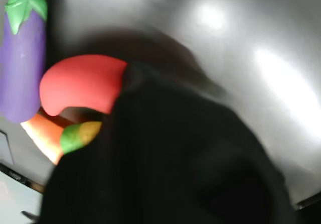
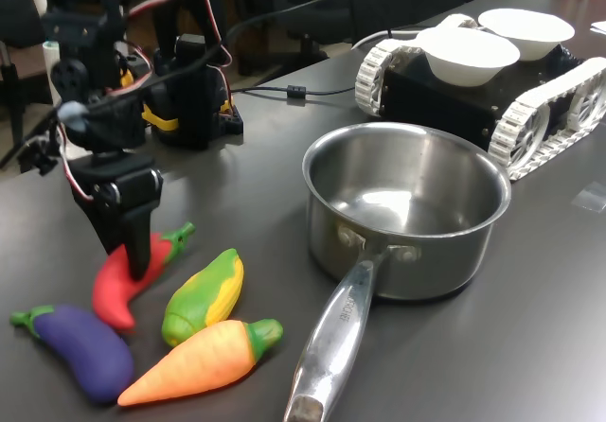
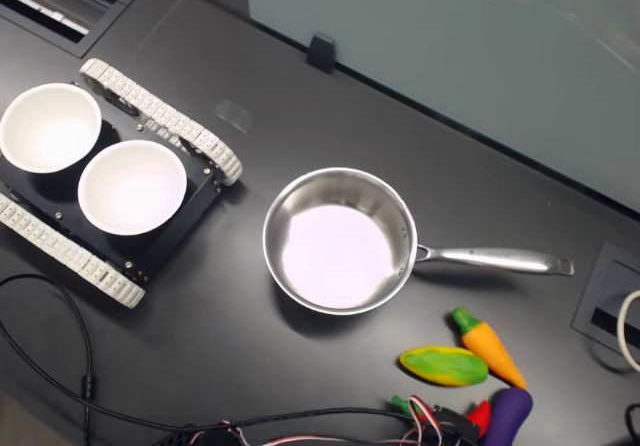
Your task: Pick up the chilli and place them in the pan
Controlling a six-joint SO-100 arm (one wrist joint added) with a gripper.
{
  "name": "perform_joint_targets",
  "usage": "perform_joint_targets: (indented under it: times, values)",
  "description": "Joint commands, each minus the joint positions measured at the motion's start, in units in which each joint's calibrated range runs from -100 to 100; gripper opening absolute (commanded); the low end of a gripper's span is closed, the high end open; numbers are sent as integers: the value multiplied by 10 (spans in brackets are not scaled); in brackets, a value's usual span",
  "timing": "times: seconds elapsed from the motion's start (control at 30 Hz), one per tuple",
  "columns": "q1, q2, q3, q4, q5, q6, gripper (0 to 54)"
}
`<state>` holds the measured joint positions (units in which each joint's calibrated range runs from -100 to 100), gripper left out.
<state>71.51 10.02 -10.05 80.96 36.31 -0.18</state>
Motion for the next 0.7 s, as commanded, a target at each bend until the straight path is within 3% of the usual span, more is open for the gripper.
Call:
perform_joint_targets:
  times: [0.0,0.33,0.67]
  values:
    - [1,-87,-22,-8,-33,-24,0]
    - [11,-147,-30,-11,-84,-60,0]
    - [27,-226,10,-59,-165,-77,0]
